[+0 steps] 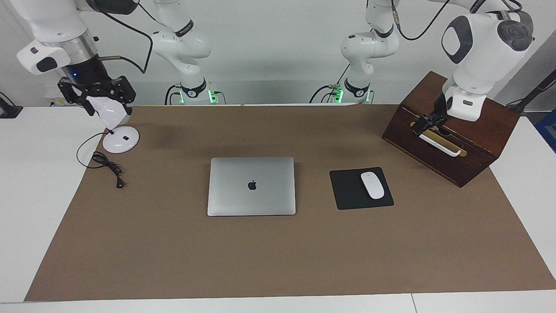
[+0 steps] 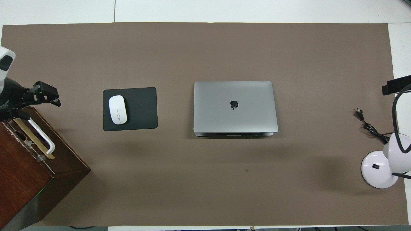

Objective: Close laptop with both arms

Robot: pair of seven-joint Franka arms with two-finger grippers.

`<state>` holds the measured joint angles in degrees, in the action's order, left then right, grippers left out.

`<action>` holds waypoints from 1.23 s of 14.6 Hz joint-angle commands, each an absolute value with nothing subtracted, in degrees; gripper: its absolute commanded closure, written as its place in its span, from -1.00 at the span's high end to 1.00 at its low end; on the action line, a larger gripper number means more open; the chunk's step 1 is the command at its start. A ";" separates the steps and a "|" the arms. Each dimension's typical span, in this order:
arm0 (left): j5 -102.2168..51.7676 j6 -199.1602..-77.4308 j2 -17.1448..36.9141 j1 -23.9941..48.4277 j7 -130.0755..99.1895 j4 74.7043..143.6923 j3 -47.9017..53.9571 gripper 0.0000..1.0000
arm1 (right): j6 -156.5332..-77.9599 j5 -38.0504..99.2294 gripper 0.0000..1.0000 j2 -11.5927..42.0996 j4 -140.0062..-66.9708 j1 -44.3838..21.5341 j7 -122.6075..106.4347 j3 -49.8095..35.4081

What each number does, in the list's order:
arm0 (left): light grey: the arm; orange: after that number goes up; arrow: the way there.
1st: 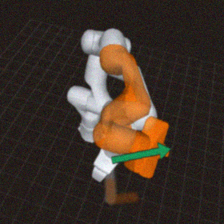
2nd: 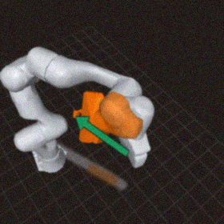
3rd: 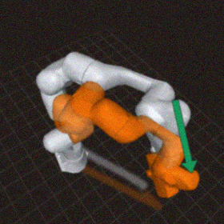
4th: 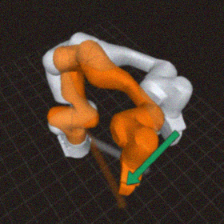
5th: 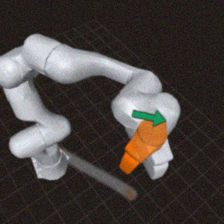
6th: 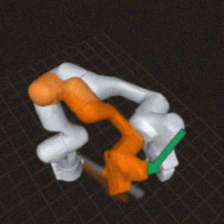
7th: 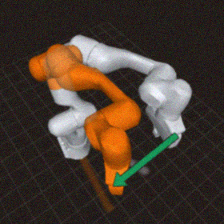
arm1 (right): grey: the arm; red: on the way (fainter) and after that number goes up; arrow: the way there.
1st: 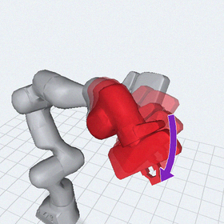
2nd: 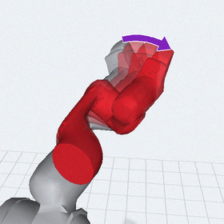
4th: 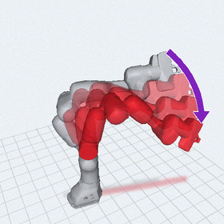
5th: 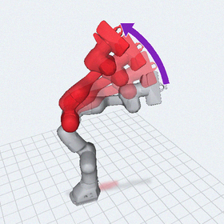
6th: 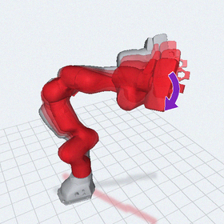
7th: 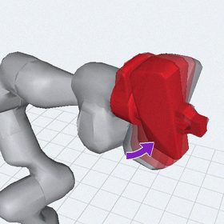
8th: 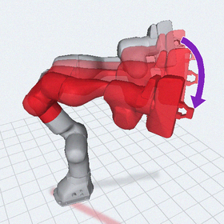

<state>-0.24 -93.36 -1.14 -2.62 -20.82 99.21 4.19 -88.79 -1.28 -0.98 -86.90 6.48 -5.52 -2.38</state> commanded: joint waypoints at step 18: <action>-0.44 -95.81 -3.96 1.14 -19.34 99.68 5.71 1.00 | -83.67 -0.26 1.00 -0.88 -86.31 6.94 -6.68 -2.81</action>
<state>-0.45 -96.41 -3.11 1.41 -20.46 99.92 5.29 -84.80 -1.28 -0.98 -86.87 6.41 -5.52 -2.56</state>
